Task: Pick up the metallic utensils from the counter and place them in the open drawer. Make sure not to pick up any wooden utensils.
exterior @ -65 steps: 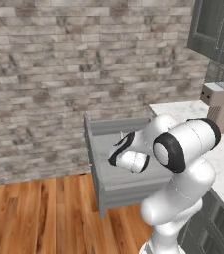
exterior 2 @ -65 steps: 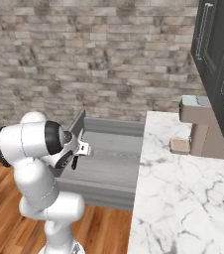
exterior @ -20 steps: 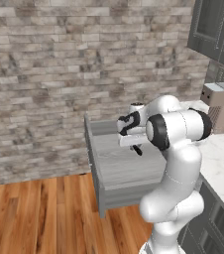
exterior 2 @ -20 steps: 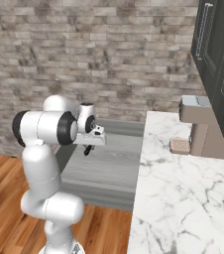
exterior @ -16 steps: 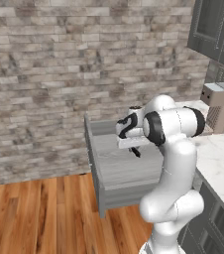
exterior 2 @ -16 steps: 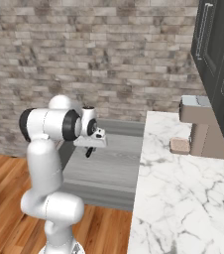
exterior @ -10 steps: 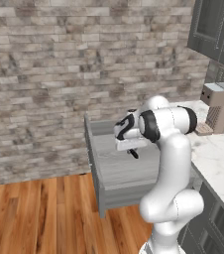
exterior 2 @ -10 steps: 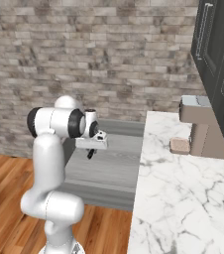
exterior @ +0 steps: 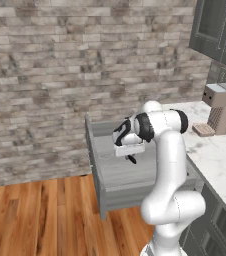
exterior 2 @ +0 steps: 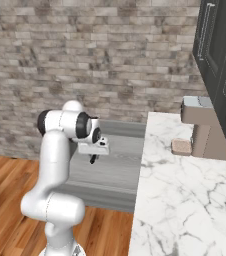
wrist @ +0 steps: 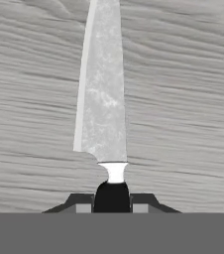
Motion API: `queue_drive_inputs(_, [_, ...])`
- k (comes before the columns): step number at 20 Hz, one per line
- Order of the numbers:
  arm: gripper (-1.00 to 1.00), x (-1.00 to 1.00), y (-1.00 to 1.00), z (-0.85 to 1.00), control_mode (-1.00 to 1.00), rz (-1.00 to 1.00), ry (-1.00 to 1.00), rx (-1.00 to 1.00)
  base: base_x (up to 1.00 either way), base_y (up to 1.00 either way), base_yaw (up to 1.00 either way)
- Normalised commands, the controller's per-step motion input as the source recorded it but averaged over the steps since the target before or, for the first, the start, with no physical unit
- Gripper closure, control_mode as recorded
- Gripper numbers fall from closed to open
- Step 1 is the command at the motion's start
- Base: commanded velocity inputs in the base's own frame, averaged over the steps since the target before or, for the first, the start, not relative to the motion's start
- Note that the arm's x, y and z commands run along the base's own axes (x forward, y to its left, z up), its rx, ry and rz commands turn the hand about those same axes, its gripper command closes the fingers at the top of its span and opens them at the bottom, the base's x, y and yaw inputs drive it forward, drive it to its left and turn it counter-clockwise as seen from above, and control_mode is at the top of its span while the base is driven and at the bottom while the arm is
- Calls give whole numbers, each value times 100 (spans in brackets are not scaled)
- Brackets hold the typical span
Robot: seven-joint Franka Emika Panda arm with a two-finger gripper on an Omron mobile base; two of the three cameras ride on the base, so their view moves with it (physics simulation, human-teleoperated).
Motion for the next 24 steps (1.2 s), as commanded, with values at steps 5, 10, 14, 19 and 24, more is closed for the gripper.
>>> queue_drive_inputs(5, [100,25,17,-44,-100,0,0,7,0,0,0])
queue_drive_inputs(10, [100,26,9,-35,-100,0,0,5,0,0,0])
queue_drive_inputs(14, [100,26,9,-37,-100,0,0,3,0,0,0])
queue_drive_inputs(19, [100,23,18,-37,-100,0,0,2,0,0,0])
queue_drive_inputs(24, [100,23,15,-36,-100,0,0,1,0,0,0])
